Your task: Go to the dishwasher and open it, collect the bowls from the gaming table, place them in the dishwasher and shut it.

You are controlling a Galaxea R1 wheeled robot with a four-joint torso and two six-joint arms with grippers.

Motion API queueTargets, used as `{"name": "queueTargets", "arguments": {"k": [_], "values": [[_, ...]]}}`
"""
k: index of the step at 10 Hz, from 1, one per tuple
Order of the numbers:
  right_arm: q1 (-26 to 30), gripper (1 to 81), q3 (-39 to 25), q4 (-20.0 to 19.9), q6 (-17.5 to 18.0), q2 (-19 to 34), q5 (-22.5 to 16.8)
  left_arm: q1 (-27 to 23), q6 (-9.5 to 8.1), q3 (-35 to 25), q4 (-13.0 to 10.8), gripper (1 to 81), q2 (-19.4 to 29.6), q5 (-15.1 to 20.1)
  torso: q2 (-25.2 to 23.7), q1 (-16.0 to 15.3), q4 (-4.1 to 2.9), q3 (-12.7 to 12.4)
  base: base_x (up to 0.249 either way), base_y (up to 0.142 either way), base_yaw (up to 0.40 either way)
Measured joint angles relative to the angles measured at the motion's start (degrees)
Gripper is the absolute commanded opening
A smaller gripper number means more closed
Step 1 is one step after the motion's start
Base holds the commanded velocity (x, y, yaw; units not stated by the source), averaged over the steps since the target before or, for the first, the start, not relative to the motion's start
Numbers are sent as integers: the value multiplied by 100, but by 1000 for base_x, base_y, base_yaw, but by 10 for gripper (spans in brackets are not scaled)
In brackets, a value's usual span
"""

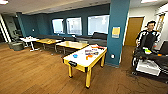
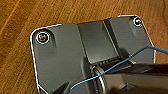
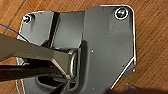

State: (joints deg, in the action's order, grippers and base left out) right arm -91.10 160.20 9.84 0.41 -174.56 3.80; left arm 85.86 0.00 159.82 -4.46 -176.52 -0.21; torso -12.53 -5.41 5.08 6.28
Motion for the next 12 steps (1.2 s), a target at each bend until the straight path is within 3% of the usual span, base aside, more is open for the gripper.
{"name": "queueTargets", "arguments": {"k": [5,12], "values": [[4,811,0,2,2,0,-28,2,2,0,0,811,0,16,-2,5,0,0,84,0,0],[28,811,13,2,0,5,0,0,0,-12,2,811,-11,-1,-5,7,0,0,122,74,0]]}}
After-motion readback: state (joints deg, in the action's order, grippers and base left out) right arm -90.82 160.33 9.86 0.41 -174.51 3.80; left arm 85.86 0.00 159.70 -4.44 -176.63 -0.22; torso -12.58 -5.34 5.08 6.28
